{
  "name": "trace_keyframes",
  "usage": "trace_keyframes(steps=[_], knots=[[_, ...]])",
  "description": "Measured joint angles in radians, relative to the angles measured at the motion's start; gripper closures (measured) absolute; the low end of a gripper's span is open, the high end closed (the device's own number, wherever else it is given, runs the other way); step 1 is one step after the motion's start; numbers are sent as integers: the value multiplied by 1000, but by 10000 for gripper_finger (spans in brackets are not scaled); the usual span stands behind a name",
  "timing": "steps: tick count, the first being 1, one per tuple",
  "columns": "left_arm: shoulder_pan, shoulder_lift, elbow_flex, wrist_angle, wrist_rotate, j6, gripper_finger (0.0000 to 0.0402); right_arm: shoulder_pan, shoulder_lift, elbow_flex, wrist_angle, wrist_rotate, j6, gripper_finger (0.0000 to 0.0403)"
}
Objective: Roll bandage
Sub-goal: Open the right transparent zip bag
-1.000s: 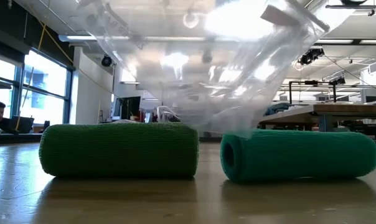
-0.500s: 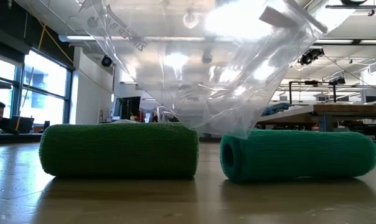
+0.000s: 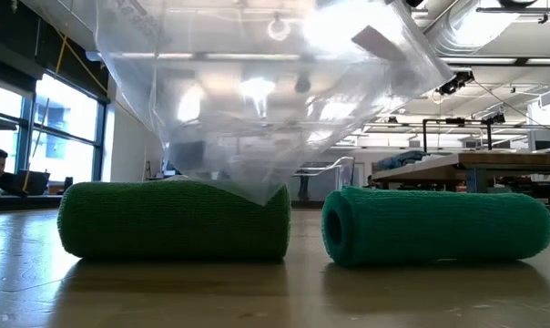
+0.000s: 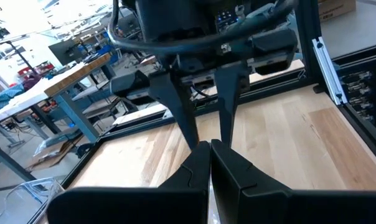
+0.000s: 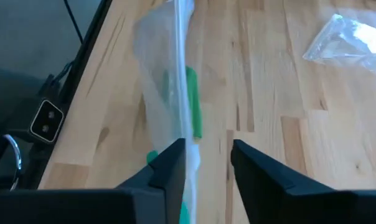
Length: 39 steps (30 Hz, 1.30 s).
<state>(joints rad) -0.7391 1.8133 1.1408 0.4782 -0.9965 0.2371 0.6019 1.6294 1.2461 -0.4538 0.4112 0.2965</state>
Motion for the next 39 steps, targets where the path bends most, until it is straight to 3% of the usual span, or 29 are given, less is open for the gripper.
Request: trace_keyframes(steps=[11,22,27,34,39], knots=[[0,0,0,3,0,0,401,0,2,0,-16,-47,-4,385],[0,0,0,3,-1,0,401,10,-10,0,-98,-44,45,396],[0,0,0,3,-1,1,401,25,-42,1,-90,-45,89,363],[0,0,0,6,-1,1,401,40,-45,1,33,-35,38,251],[1,0,0,17,-1,1,401,23,-22,0,31,58,28,235]])
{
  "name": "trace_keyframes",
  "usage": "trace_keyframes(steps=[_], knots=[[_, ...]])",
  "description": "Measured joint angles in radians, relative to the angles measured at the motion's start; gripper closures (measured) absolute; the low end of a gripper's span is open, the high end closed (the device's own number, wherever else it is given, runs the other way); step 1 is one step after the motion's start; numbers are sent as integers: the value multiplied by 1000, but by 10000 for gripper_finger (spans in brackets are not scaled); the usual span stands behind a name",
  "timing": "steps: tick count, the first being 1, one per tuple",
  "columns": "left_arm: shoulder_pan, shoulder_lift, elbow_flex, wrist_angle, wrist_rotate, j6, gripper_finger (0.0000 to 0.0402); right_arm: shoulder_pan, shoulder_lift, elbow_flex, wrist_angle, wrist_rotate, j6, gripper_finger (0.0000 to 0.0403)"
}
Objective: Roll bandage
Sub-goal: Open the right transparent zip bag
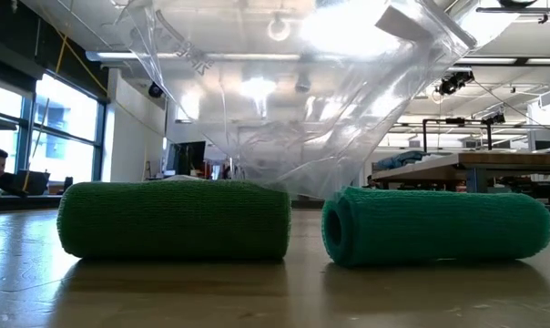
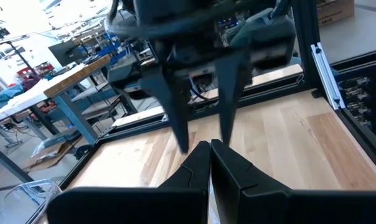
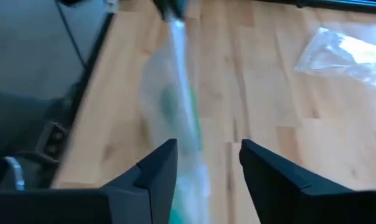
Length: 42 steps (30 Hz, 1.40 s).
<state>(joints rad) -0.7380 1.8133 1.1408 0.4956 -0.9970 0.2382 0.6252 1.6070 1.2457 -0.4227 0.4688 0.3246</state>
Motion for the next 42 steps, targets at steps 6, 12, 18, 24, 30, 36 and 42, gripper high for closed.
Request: trace_keyframes(steps=[6,12,18,24,30,36,42], knots=[[0,0,0,3,0,0,401,-7,29,-1,1,-30,-17,290],[0,0,0,3,0,0,401,-7,31,-1,-9,-32,-28,368],[0,1,0,-2,0,22,401,-5,28,0,-48,-55,-7,388],[-9,1,0,5,-1,35,401,11,28,-1,-115,-72,39,358],[-9,1,0,4,-2,35,401,24,28,-1,-169,-76,86,360],[-9,1,0,5,-1,35,401,25,3,3,-155,-77,82,342],[-8,1,0,8,-1,35,401,25,-16,4,-91,-78,48,292]])
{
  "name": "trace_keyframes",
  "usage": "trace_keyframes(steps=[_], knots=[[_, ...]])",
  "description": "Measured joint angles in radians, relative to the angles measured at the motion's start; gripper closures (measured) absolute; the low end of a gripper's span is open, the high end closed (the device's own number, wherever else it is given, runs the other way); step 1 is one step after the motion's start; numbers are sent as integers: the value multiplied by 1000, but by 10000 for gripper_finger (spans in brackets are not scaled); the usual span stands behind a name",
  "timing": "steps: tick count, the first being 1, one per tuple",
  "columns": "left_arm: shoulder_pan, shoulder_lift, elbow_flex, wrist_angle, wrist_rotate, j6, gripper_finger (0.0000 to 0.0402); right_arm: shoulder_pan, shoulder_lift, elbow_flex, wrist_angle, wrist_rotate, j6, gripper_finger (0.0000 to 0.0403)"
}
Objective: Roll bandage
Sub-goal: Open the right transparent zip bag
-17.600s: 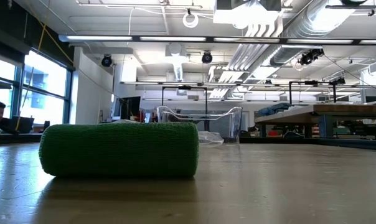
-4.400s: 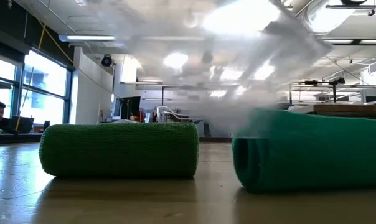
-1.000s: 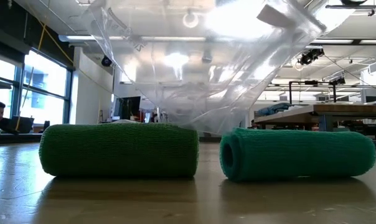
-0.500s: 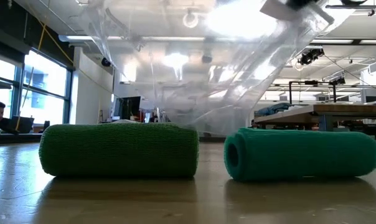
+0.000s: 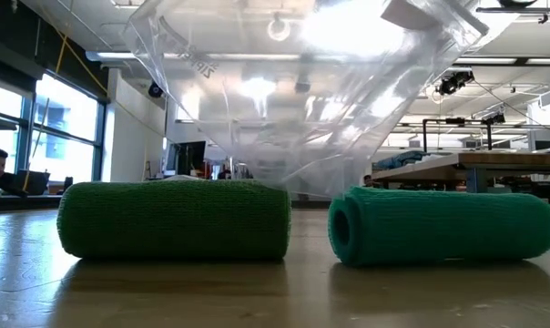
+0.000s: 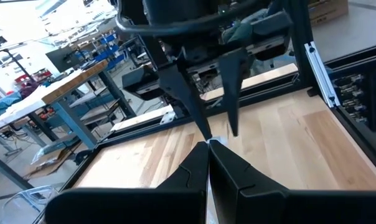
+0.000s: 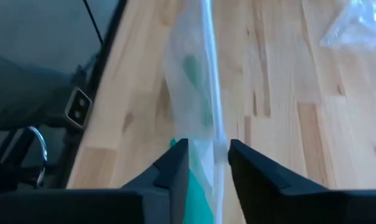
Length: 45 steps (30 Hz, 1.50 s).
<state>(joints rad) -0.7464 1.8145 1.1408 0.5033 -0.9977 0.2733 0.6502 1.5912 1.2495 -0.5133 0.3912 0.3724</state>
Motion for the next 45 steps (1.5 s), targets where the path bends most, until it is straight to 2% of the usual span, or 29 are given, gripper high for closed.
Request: trace_keyframes(steps=[3,7,10,16,18,27,36,39,45], knots=[[0,0,0,2,0,0,401,-2,4,-2,32,3,-14,279],[0,0,0,3,0,0,401,-11,7,-3,25,26,-16,284],[0,-1,0,3,0,0,401,-11,7,-3,24,30,-15,308],[0,-1,0,2,0,0,401,-15,12,-3,7,24,-15,387],[0,-1,0,2,0,0,401,-15,12,-3,-3,25,-15,397],[0,-1,0,1,0,0,401,-15,12,-3,-105,19,48,392],[-1,-1,0,5,0,0,401,-8,9,16,-111,19,41,392],[-2,-1,0,5,1,0,401,-9,7,48,-100,20,19,372],[-1,-1,0,4,2,0,401,-14,6,64,11,32,-84,295]])
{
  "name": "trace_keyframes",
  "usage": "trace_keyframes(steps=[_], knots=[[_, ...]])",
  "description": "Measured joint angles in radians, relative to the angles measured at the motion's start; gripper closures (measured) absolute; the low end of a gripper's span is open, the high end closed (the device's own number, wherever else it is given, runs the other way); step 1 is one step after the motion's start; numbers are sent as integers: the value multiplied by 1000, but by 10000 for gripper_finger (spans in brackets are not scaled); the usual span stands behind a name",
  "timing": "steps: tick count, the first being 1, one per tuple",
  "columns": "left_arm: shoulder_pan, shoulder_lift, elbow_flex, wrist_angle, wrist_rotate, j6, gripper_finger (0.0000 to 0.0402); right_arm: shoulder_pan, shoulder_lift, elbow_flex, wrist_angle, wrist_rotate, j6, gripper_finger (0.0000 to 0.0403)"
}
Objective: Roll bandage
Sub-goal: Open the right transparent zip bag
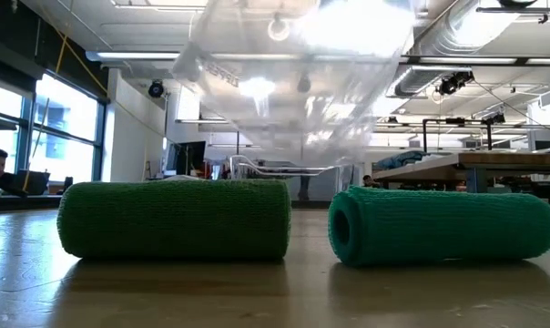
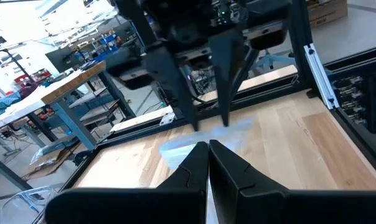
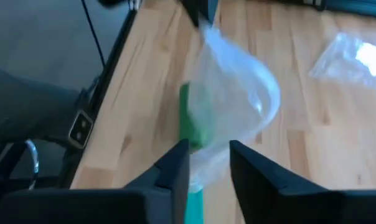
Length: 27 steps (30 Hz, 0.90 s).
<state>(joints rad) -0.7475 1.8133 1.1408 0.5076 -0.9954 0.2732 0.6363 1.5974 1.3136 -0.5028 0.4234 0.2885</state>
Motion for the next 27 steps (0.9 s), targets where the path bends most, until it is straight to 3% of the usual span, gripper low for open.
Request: trace_keyframes(steps=[5,16,27], knots=[[0,0,0,-3,18,0,401,-23,0,1,14,10,-49,271],[1,0,0,-6,18,0,401,-70,0,1,16,10,-65,270],[3,0,0,-6,19,0,401,-70,0,1,127,-58,-114,270]])
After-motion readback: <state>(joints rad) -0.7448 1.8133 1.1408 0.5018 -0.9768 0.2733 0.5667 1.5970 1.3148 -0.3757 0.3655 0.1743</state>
